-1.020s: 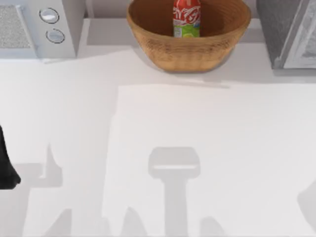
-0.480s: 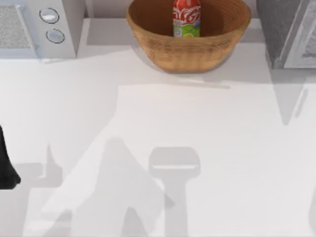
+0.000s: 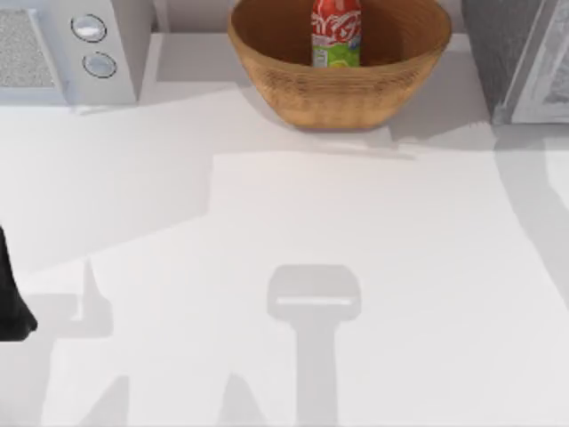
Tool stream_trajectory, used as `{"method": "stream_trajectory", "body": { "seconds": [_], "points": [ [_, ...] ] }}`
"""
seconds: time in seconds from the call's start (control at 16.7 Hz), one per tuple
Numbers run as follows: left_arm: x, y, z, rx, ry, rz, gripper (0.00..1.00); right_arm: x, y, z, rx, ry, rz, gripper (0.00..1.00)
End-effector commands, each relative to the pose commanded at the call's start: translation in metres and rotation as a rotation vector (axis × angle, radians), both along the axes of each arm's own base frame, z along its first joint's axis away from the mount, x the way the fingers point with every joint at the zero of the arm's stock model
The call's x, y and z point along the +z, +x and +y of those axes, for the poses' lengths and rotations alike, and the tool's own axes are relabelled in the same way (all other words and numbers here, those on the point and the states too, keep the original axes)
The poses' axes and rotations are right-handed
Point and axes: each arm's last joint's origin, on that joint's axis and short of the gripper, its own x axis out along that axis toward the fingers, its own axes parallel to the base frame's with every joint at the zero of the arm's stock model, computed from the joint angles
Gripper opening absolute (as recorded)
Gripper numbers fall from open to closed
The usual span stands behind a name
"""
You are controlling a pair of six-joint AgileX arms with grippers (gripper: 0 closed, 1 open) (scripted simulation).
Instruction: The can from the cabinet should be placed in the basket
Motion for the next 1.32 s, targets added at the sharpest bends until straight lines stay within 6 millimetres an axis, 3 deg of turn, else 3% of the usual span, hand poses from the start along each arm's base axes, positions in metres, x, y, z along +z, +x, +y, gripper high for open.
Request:
{"method": "stream_trajectory", "body": {
  "seconds": [0.12, 0.3, 0.54, 0.6, 0.72, 1.08, 1.32],
  "points": [
    [0.000, 0.000, 0.000, 0.000, 0.000, 0.000, 1.00, -0.001, -0.011, 0.021, 0.000, -0.001, -0.001, 1.00],
    [0.000, 0.000, 0.000, 0.000, 0.000, 0.000, 1.00, -0.001, -0.020, 0.035, 0.000, -0.002, -0.001, 1.00],
    [0.000, 0.000, 0.000, 0.000, 0.000, 0.000, 1.00, -0.002, -0.020, 0.035, 0.000, -0.002, -0.001, 1.00],
    [0.000, 0.000, 0.000, 0.000, 0.000, 0.000, 1.00, 0.005, -0.028, 0.025, -0.043, -0.005, -0.022, 1.00],
    [0.000, 0.000, 0.000, 0.000, 0.000, 0.000, 1.00, 0.006, -0.023, 0.025, -0.044, -0.004, -0.025, 1.00],
    [0.000, 0.000, 0.000, 0.000, 0.000, 0.000, 1.00, 0.005, 0.021, 0.025, -0.043, -0.005, -0.022, 1.00],
    [0.000, 0.000, 0.000, 0.000, 0.000, 0.000, 1.00, 0.007, 0.015, 0.024, -0.038, -0.004, -0.030, 1.00]
  ]
}}
